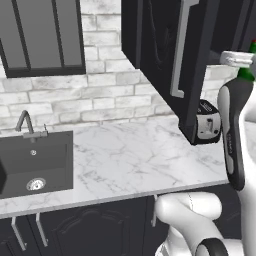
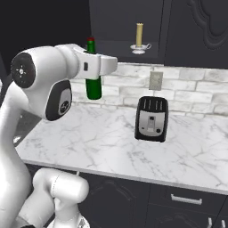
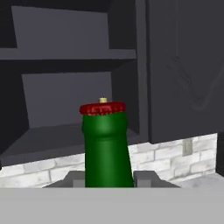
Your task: Get the candle and the beer from the cabinet and move them to the dining counter.
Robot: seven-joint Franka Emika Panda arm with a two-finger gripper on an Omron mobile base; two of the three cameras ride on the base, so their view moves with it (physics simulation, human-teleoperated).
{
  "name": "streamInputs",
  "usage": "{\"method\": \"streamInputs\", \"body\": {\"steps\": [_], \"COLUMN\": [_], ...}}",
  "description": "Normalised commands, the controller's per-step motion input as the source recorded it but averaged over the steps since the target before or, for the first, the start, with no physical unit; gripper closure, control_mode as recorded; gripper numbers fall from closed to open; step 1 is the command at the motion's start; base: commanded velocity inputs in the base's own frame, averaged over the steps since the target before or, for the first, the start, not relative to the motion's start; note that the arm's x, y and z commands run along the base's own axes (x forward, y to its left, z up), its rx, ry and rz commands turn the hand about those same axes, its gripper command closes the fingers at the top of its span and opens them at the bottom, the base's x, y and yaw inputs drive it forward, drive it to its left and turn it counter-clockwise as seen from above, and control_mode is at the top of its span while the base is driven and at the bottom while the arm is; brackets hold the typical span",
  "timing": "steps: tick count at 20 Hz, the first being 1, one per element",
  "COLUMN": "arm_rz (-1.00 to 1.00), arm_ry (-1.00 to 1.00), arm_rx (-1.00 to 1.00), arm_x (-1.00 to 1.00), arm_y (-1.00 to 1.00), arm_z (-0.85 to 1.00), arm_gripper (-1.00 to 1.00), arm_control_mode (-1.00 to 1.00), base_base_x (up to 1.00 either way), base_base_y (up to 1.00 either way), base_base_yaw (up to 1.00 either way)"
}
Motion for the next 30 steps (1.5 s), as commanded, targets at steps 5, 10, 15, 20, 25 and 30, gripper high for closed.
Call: {"method": "streamInputs", "body": {"steps": [5, 10, 15, 20, 25, 30], "arm_rz": [0.0, 0.0, 0.0, 0.0, 0.0, 0.02], "arm_ry": [0.09, 0.03, 0.0, 0.0, 0.03, 0.03], "arm_rx": [0.0, 0.0, 0.0, 0.0, 0.0, 0.0], "arm_x": [-0.38, -0.35, -0.33, -0.13, -0.03, 0.0], "arm_y": [0.24, 0.13, 0.12, 0.22, 0.43, 0.16], "arm_z": [-0.13, -0.1, -0.13, -0.05, -0.07, -0.04], "arm_gripper": [1.0, 1.0, 1.0, 1.0, 1.0, 1.0], "arm_control_mode": [-1.0, -1.0, -1.0, -1.0, -1.0, -1.0], "base_base_x": [0.0, 0.0, 0.0, 0.0, 0.0, 0.0], "base_base_y": [0.0, 0.0, 0.0, 0.0, 0.0, 0.0], "base_base_yaw": [0.0, 0.0, 0.0, 0.0, 0.0, 0.0]}}
